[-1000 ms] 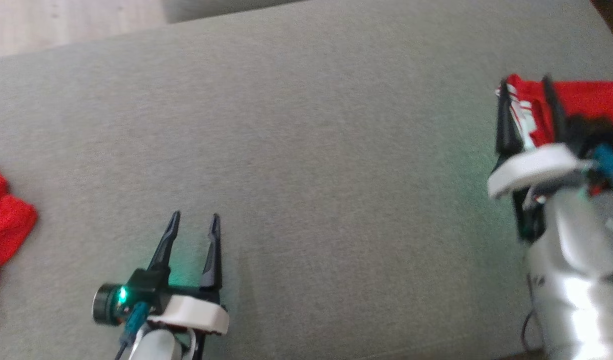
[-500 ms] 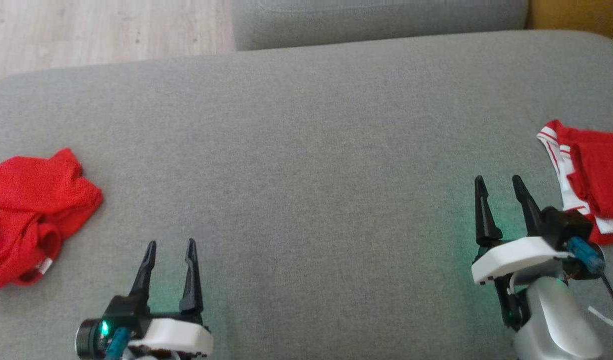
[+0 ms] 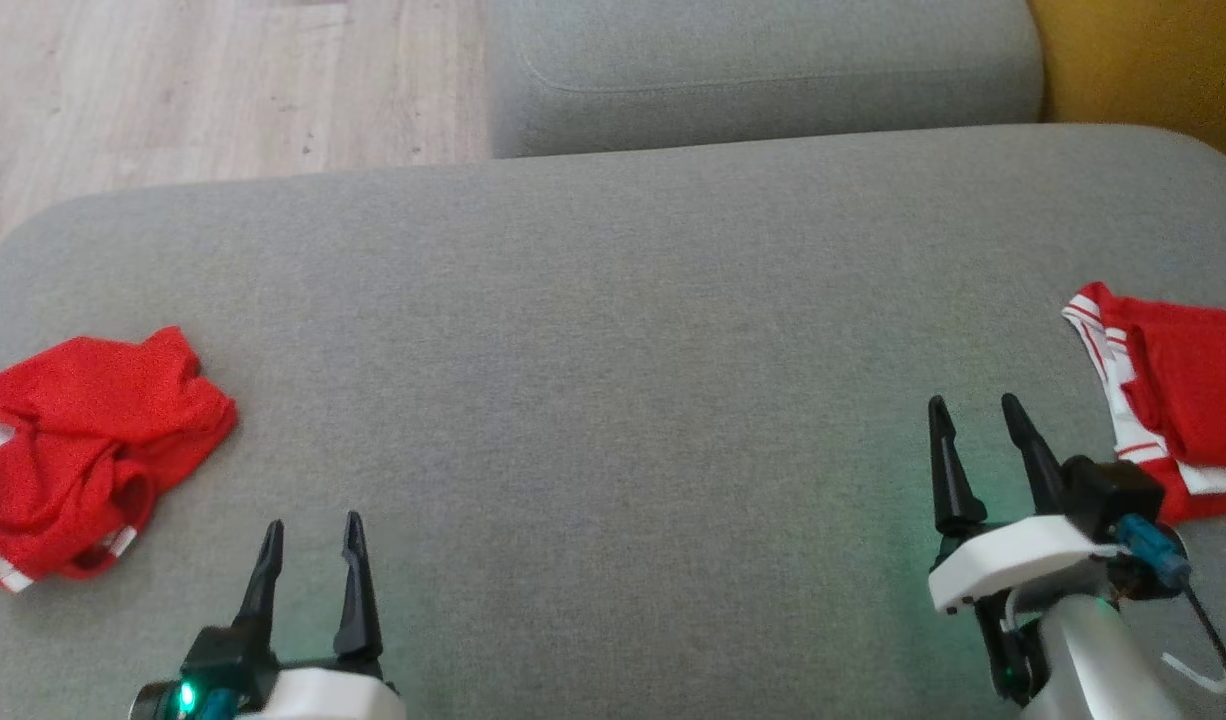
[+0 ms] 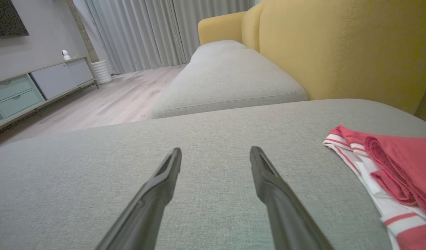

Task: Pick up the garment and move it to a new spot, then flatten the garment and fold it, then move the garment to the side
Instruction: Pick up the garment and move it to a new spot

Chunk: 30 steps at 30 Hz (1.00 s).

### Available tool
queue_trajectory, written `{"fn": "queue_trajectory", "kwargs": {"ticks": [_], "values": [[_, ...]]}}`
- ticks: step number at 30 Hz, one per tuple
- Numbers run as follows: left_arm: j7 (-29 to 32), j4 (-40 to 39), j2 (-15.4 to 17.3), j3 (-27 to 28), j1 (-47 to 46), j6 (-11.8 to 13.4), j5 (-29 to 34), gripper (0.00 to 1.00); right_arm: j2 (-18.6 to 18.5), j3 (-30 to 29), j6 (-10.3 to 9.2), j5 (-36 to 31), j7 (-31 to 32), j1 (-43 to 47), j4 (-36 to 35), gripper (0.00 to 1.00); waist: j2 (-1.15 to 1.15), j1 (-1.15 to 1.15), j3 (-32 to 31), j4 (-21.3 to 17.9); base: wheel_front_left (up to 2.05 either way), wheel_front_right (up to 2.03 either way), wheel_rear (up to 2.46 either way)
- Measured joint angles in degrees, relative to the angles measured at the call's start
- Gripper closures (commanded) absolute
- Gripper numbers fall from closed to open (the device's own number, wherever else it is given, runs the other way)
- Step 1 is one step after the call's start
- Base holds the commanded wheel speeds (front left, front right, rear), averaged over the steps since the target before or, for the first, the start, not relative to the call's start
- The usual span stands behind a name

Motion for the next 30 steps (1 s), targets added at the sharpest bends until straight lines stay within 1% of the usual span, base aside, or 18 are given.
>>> {"fn": "queue_trajectory", "kwargs": {"ticks": [9,14,17,21,22,24,30], "values": [[0.0,-0.24,0.01,0.89,1.74,-0.04,-0.03,0.0,0.01,1.04,0.0,0.99,0.0,0.9,0.05,0.0,0.0,0.01,-0.64,2.35,0.0,0.0,0.0],[0.0,-0.4,0.01,0.77,1.64,0.02,-0.32,0.0,0.02,1.81,0.0,1.0,0.0,0.97,0.21,0.0,0.0,0.01,-0.32,5.02,0.0,0.0,0.0],[0.01,-0.37,0.01,0.69,1.63,0.25,-0.64,0.0,0.02,2.71,0.0,1.02,0.0,1.18,0.19,0.0,0.0,0.01,-0.04,7.64,0.0,0.0,0.0],[0.01,-0.35,0.01,0.83,1.67,0.62,-1.0,0.0,0.03,4.57,0.0,1.62,0.0,1.76,0.2,0.0,0.0,0.01,0.35,12.2,0.0,0.0,0.0],[0.01,-0.35,0.01,0.83,1.67,0.62,-1.0,0.0,0.03,4.57,0.0,1.62,0.0,1.76,0.2,0.0,0.0,0.01,0.35,12.2,0.0,0.0,0.0],[0.01,-0.35,0.01,1.29,1.81,0.69,-1.46,0.0,0.04,5.81,0.0,2.21,0.0,1.85,0.22,0.0,0.0,0.01,0.52,14.77,0.0,0.0,0.0],[0.0,-0.51,0.04,5.56,4.07,1.15,-2.24,0.0,0.05,10.09,0.0,3.57,0.01,1.74,0.23,0.0,0.0,0.01,1.1,21.88,0.0,0.0,0.0]]}}
